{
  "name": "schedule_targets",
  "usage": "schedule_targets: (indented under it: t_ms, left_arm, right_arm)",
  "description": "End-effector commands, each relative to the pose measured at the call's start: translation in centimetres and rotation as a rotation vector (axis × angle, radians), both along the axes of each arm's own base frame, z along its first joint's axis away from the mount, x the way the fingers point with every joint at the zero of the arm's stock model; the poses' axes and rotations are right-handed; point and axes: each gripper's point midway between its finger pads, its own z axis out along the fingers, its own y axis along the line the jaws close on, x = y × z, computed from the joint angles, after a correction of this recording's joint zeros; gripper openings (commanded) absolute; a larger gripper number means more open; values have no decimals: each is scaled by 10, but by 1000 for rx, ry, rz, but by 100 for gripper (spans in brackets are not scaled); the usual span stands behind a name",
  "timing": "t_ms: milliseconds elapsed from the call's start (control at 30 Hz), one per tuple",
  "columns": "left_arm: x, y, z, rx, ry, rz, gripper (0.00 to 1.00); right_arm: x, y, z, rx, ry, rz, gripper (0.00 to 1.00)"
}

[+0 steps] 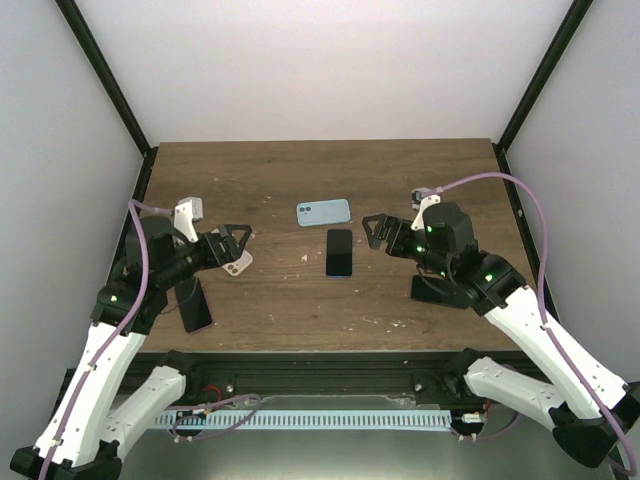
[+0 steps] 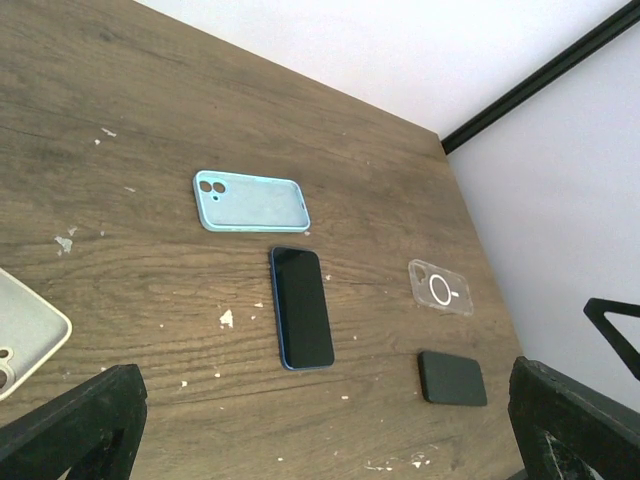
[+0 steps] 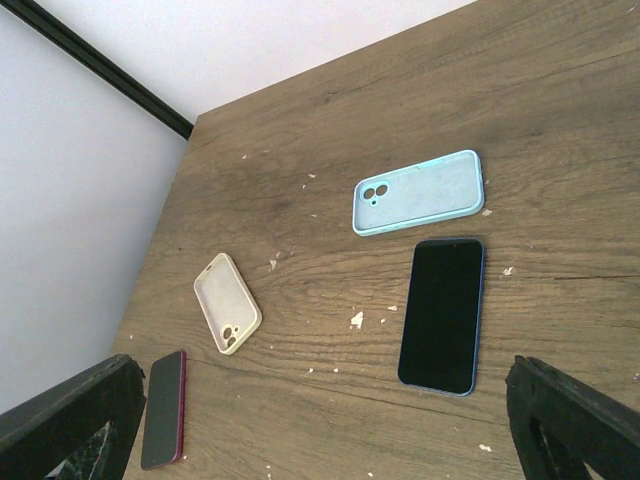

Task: Put the phone into the phone case

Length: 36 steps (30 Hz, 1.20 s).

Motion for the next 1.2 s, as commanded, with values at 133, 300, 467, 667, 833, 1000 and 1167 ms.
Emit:
schedule_targets:
  t_ms: [133, 300, 467, 667, 833, 1000, 1167]
  left_arm:
    - [5, 11, 3, 35, -21, 60, 100]
    - [14, 29, -19, 76, 60, 187, 100]
    - [21, 71, -59, 186, 234, 452, 93]
    - [15, 111, -109, 285, 467, 648, 93]
    - [5, 143, -161, 220, 664, 759, 96]
    - [-3, 155, -217, 219, 812, 777, 100]
    - [-10, 170, -245, 290, 866, 832, 100]
  right_arm:
    - [-3, 1, 0, 19, -4, 3, 100]
    - [-3, 5, -8, 12, 26, 13, 100]
    - [-5, 10, -16, 20, 65, 33, 100]
    - [-8, 15, -26, 37, 86, 59, 100]
    - [-10, 19, -28, 55, 90, 75, 100]
    - [-14, 23, -29, 81, 83, 109, 100]
    - [-15, 22, -23, 62, 51, 128, 100]
